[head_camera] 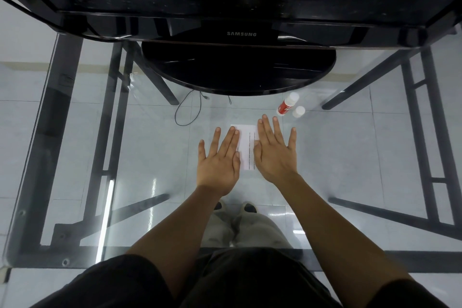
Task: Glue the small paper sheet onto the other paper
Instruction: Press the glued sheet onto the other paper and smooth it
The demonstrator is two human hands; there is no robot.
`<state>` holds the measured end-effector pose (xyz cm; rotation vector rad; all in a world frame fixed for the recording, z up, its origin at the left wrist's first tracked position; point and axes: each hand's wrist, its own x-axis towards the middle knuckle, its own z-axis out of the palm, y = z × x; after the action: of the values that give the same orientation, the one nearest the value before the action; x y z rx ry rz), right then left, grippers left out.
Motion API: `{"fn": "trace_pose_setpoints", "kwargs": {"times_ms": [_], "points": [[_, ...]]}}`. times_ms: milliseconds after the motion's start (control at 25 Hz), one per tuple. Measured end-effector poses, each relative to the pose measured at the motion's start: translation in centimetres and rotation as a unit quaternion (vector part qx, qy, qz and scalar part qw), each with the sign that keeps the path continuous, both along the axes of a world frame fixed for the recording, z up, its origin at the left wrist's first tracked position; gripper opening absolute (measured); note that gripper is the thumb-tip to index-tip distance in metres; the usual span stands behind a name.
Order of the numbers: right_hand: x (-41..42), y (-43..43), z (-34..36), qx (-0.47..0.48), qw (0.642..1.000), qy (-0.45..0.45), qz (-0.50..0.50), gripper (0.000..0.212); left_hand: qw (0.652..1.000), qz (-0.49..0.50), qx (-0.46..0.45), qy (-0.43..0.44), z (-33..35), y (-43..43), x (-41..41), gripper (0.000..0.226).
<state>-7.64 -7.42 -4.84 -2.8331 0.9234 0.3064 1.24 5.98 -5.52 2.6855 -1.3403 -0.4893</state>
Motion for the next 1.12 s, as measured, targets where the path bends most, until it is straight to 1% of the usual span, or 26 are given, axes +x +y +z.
{"fn": "trace_pose_setpoints", "kwargs": {"times_ms": [120,200,280,400,480,520,600,720,920,1000,1120], "points": [[-2.1,-0.5,-0.1,0.020,0.996,-0.043,0.070,0.060,1.000,0.001,0.000,0.003,0.0,-0.1,0.0,0.054],[-3.7,-0.5,0.0,0.012,0.992,-0.069,0.107,0.060,1.000,0.002,0.000,-0.001,-0.1,-0.1,0.0,0.054],[-4.6,-0.4,0.0,-0.015,0.987,-0.100,0.128,0.057,1.000,0.001,-0.004,-0.004,-0.1,-0.1,0.0,0.053],[-4.9,-0.6,-0.1,-0.049,0.961,-0.199,0.185,0.038,1.000,0.001,-0.011,-0.004,-0.2,0.0,0.1,0.053],[-4.9,-0.9,0.0,-0.031,0.949,-0.251,0.190,0.028,1.000,-0.001,-0.010,-0.008,-0.3,0.0,0.1,0.055],[-4.8,-0.9,0.1,-0.015,0.950,-0.255,0.177,0.025,1.000,-0.002,-0.007,-0.010,-0.3,0.1,0.1,0.055],[-4.8,-0.7,0.2,0.017,0.963,-0.234,0.133,0.026,1.000,-0.003,-0.003,-0.015,-0.4,0.1,0.1,0.056],[-4.7,-1.0,0.4,0.067,0.980,-0.176,0.071,0.042,1.000,-0.004,-0.004,-0.021,-0.5,0.0,0.1,0.056],[-3.7,-2.9,0.4,0.071,0.991,-0.059,0.093,0.079,1.000,-0.002,-0.009,-0.023,-0.5,0.1,0.1,0.055],[-3.2,-3.3,0.5,0.069,0.992,-0.017,0.102,0.089,1.000,-0.003,-0.009,-0.022,-0.5,0.1,0.1,0.055],[-2.5,-3.9,0.5,0.069,0.991,0.031,0.107,0.098,1.000,-0.001,-0.007,-0.015,-0.4,0.0,0.1,0.055]]}}
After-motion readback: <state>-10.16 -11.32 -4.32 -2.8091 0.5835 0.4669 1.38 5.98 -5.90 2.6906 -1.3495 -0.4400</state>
